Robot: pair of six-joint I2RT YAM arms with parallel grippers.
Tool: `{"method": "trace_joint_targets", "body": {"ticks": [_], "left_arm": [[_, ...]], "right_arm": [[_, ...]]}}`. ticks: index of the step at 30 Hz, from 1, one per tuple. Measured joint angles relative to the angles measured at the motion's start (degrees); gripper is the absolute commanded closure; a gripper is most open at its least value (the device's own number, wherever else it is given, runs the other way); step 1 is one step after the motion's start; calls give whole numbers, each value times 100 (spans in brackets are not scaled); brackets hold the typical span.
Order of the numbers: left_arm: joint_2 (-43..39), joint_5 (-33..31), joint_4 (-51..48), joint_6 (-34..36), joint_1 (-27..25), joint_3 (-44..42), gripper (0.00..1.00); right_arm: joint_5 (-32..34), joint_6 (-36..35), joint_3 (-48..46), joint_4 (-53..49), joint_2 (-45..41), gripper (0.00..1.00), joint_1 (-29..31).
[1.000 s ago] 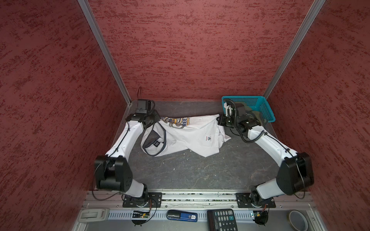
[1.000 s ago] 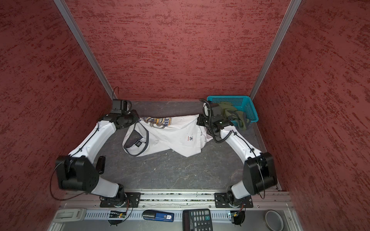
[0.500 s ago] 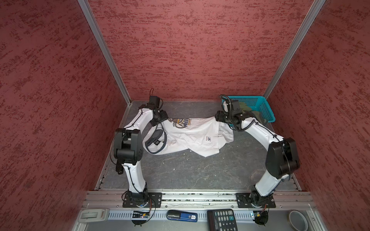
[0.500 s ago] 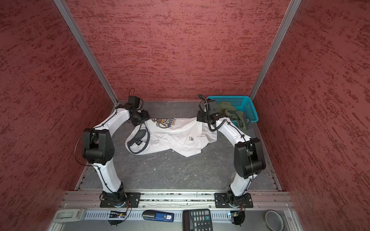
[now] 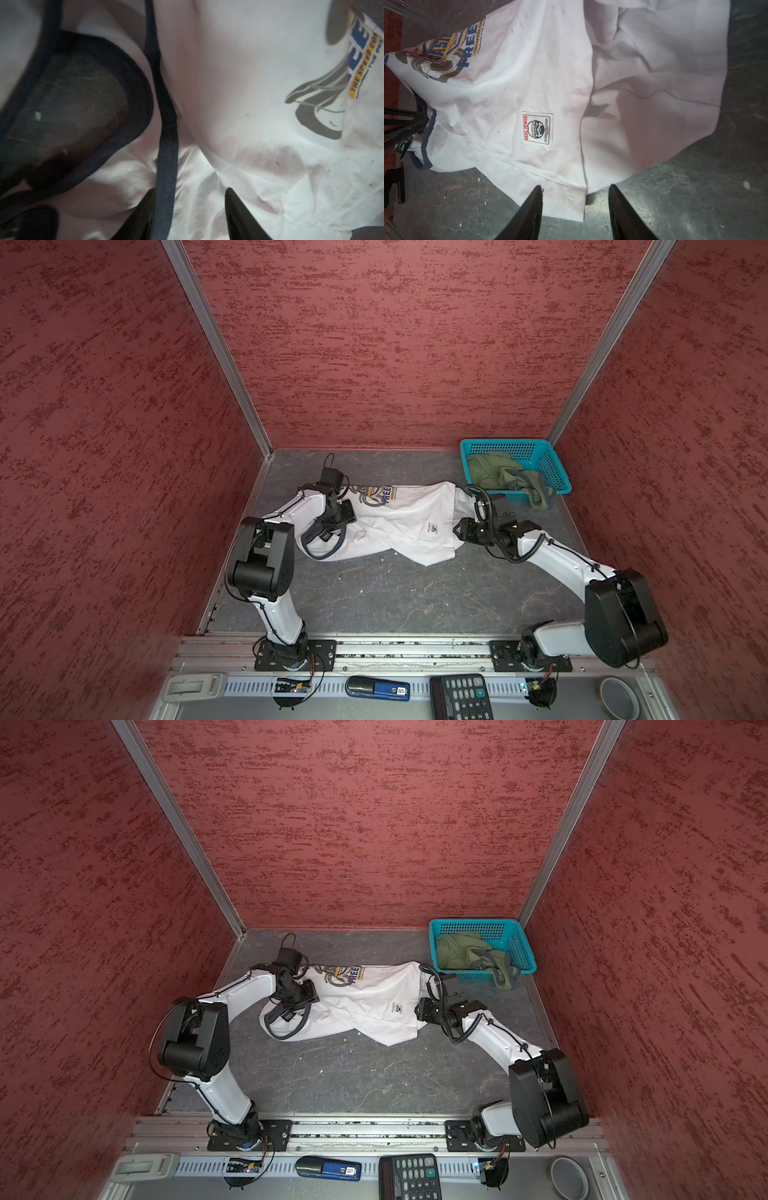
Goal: Fold and stack the tank tops
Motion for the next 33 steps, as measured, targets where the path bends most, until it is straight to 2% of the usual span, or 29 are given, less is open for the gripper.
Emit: {"method": "trace_joint_targets", "body": {"ticks": [3,6,13,21,27,33], "left_arm": [[151,-9,52,-9,-13,46,52],[256,-76,79,-26,-11,101,41],[328,-348,79,-66,-2,109,40],[358,-297,129,-76,-2,107,58],[393,-238,199,-68,-2,107,68],[413,-190,256,-66,-4,107,75]], "right_arm": [[-44,76,-70,131,13,50,44],[-57,122,-79,245,13,50,85],[-66,181,-107,437,83,50,118],[-142,254,-136,570,332,54,240],[-133,319,-164,612,553,50,345],[-55,435,-439,581,557,52,420]]}}
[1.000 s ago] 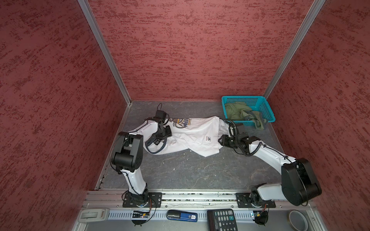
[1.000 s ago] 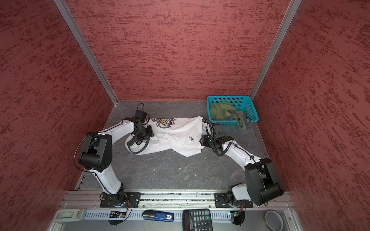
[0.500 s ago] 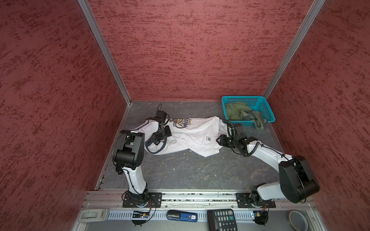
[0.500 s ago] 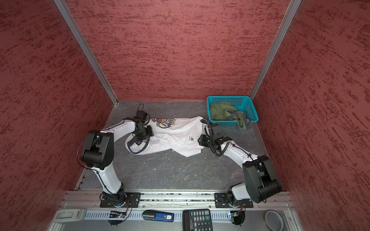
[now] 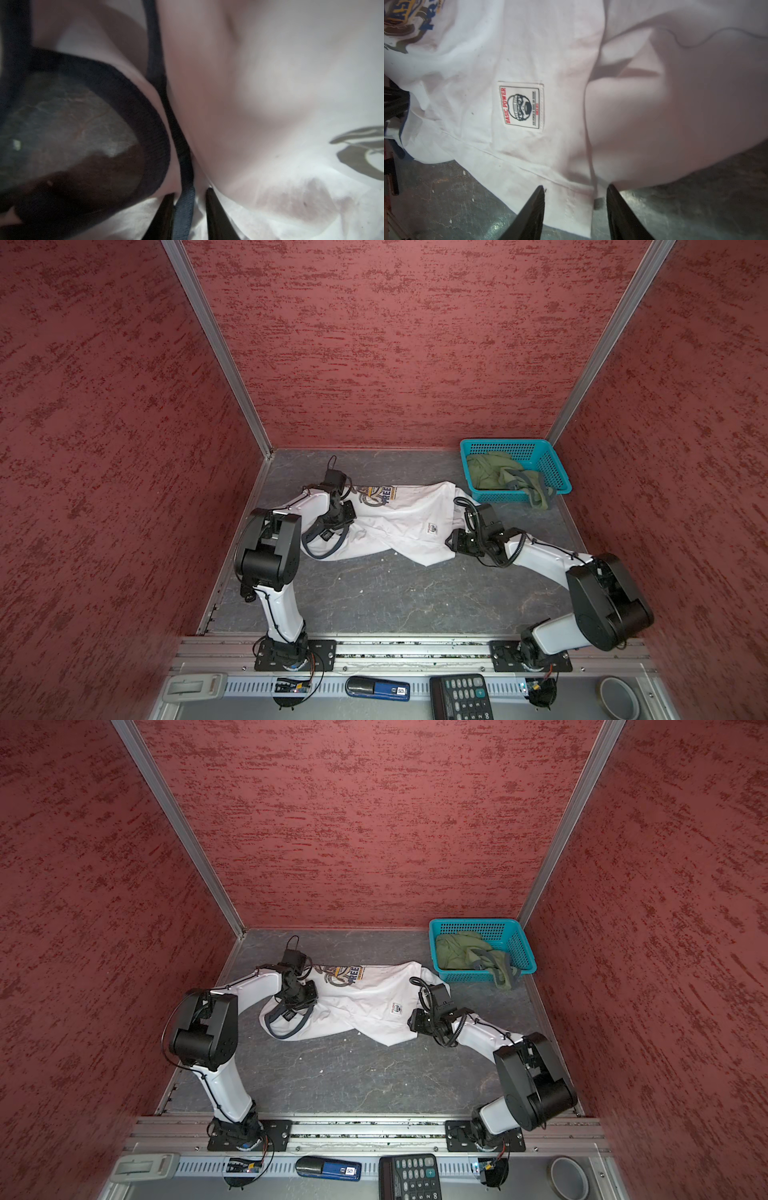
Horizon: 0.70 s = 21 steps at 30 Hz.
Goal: Fold and stack the tank tops
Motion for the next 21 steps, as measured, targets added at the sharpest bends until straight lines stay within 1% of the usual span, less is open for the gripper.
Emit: {"method": "trace_joint_targets", "body": {"ticks": [3,7,12,14,17,21], "left_arm": [[0,17,50,-7,-2,-2,79],[0,28,74,-24,-15,-17,80],[-68,17,160,-26,-48,-120,83],[-192,11,210,-33,-57,-245,85],[-468,-9,295,-42,-63,-435,87],[-1001,-94,448,-46,-70,-675,89]], "right_arm": [[-22,66,-96,-4,35,57,87],[-33,114,-96,31,81,66,195],[-17,136,-96,28,74,81,243],[-13,131,-96,2,44,87,256],[0,122,-94,-85,-103,94,267],[109,111,-11,-308,-529,97,284]]}}
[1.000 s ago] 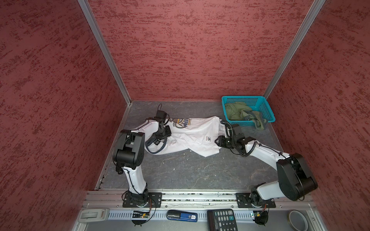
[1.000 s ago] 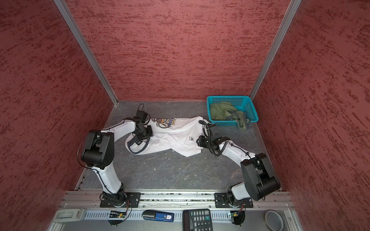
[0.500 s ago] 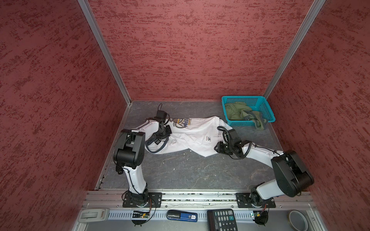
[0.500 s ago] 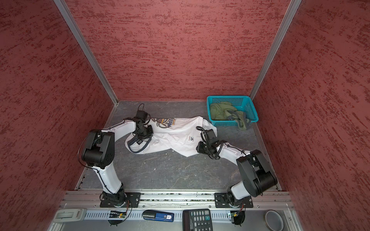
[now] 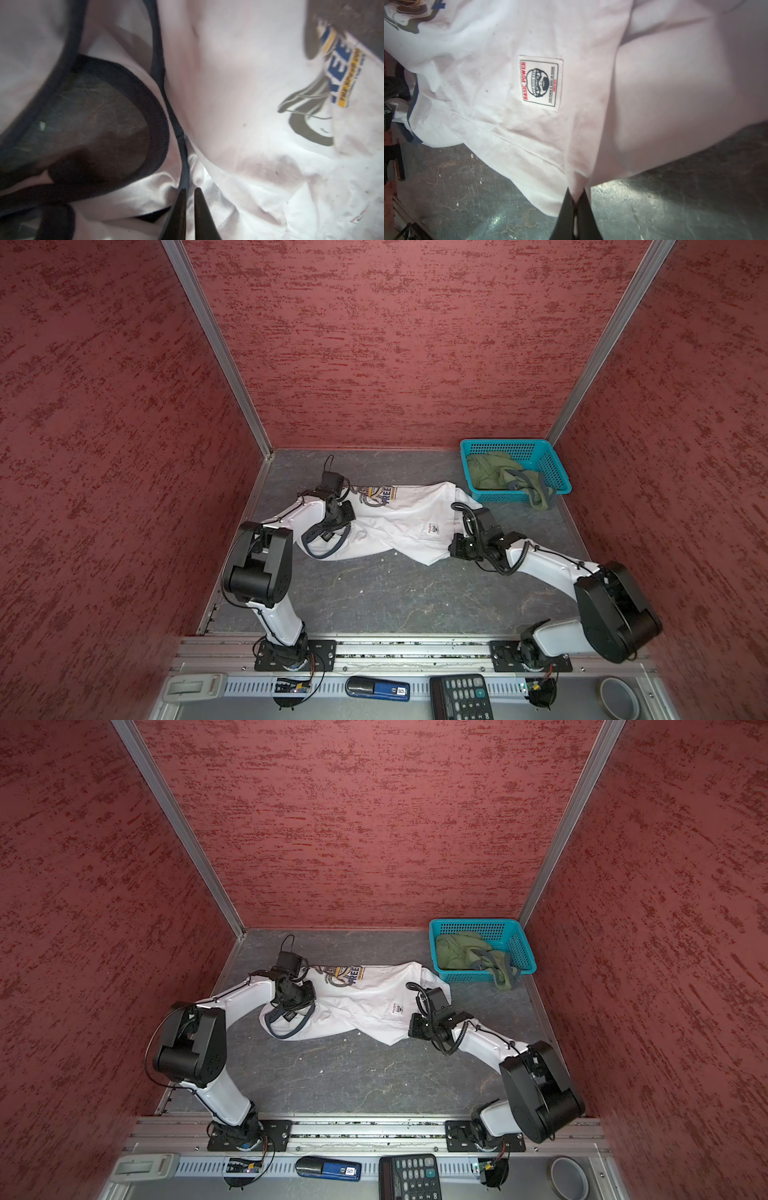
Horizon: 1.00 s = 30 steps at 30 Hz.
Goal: Fold and stack the tank tops
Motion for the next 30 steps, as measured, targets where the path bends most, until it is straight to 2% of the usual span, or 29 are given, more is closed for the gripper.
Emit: {"method": "trace_joint_targets", "body": {"ticks": [6,15,25,28,30], "left_arm": [[-1099,-133,254,2,0,-354,92],[-3300,-166,352,0,170,-520,95],[-5410,48,271,76,396,389,96],[-5796,50,251,94,396,501,93],[-5740,96,205,101,396,542,90]], "right_arm": [[319,-205,289,-308,-946,100,4],[822,-719,1309,-828,-2131,100,9],[695,-1027,2618,-1021,-2955,100,9],[579,-1003,2660,-994,-3121,100,9],[564,-955,2601,-979,-3163,100,9]]}}
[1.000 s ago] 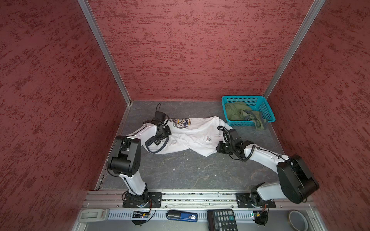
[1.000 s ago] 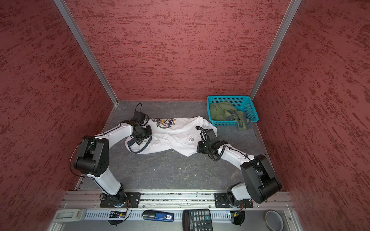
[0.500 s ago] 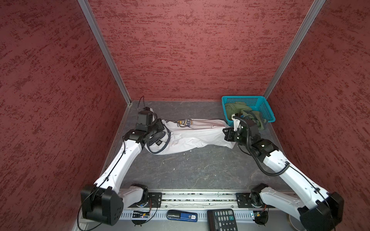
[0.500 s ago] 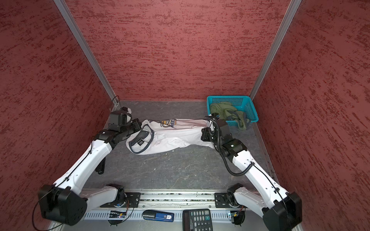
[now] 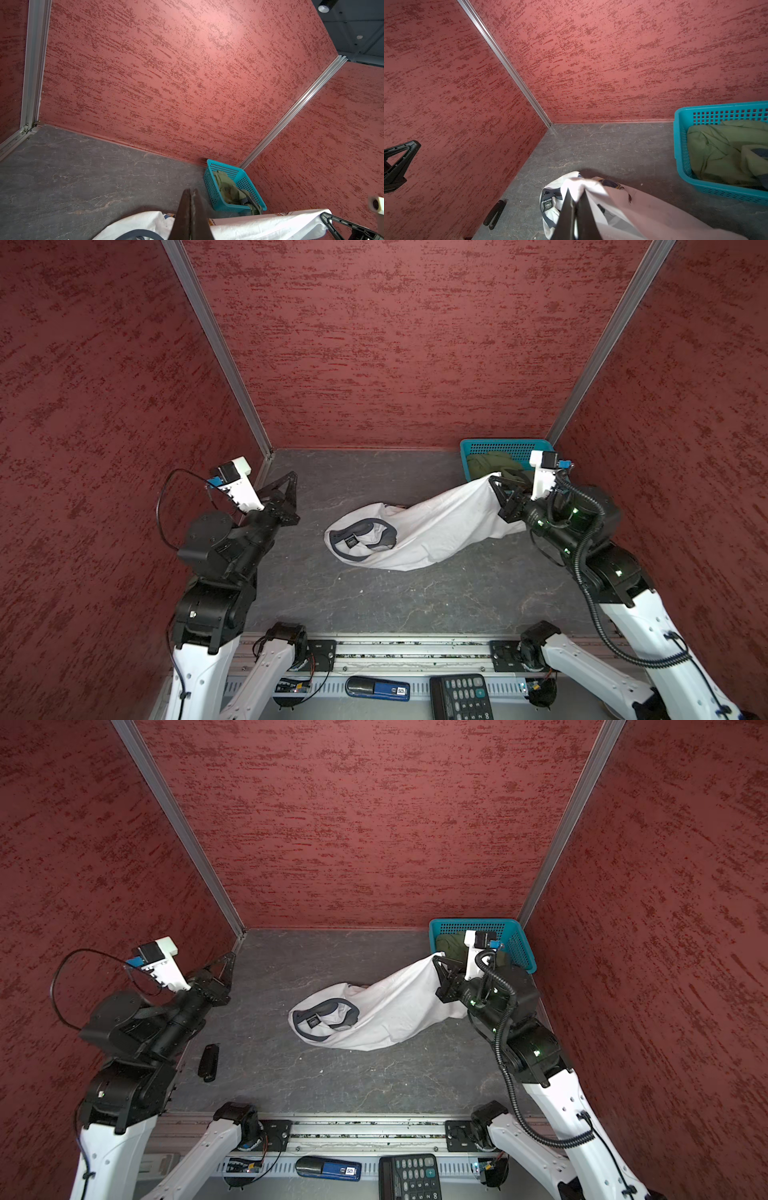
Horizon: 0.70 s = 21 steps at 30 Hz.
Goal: Fold and stack the tank tops
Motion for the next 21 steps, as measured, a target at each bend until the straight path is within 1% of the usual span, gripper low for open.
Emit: {"method": "trace_joint_targets", "body": {"ticks": [3,5,7,10,15,19,21], "left_arm": [[546,282,-192,-9,-9,-142,84],[1099,424,-343,-26,-94,-367,75],[1709,494,-507,-63,-299,-688,67],[2409,538,-748,-149,-765,-1176,61],[3226,601,-793,-251,-1681,-1429,59],[3958,621,-533,-269,-2186,-1364,59],[4450,640,-363,-273,-2402,-1266,59]], "right_arm": [[-2,87,-341,20,52,100,0],[-2,168,-673,-11,92,100,0],[-2,238,-1019,-74,190,100,0],[0,356,-1366,-238,234,100,0],[48,431,-1449,-387,170,100,0],[90,466,-1491,-396,68,100,0],[98,472,-1521,-415,35,100,0]]}}
